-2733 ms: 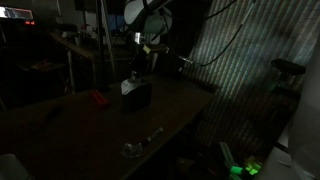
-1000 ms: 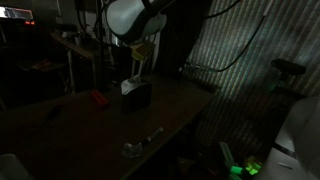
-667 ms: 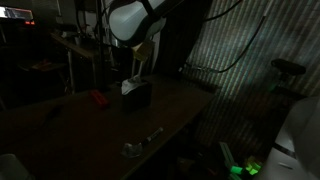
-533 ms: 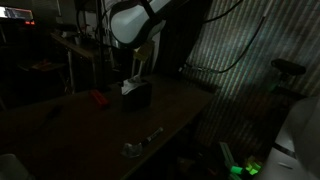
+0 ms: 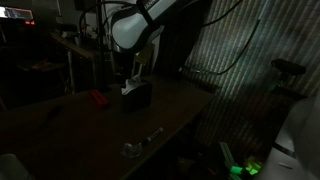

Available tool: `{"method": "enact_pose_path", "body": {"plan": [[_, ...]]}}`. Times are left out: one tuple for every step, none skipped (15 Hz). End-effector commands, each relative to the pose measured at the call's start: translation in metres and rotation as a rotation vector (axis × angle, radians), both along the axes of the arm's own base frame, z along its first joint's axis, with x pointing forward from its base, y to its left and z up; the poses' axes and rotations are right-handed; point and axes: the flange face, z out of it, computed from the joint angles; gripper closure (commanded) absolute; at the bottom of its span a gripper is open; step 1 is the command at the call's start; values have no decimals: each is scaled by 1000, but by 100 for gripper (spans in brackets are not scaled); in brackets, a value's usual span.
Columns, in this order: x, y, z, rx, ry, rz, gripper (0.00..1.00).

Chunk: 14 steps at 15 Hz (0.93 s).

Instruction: Put the white towel inside the black object on the right

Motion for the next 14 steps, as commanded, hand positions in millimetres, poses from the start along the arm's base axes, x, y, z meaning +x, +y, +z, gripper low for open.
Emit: {"method": "enact_pose_path", "body": {"plan": [[11, -8, 7, 3, -18, 2, 62], [11, -10, 7, 3, -18, -1, 69], [11, -11, 7, 2, -18, -5, 79], [12, -13, 8, 1, -20, -9, 86], [12, -15, 9, 2, -22, -15, 92], [12, -18, 10, 2, -25, -21, 99], [13, -22, 11, 2, -26, -28, 100], [14, -27, 12, 4, -27, -42, 100], [15, -33, 13, 7, -28, -56, 100], [16, -41, 14, 15, -28, -77, 98], [17, -49, 14, 22, -27, -96, 98], [18, -59, 13, 26, -27, -120, 98], [19, -66, 12, 31, -27, -140, 98], [20, -74, 11, 35, -25, -157, 98]]}}
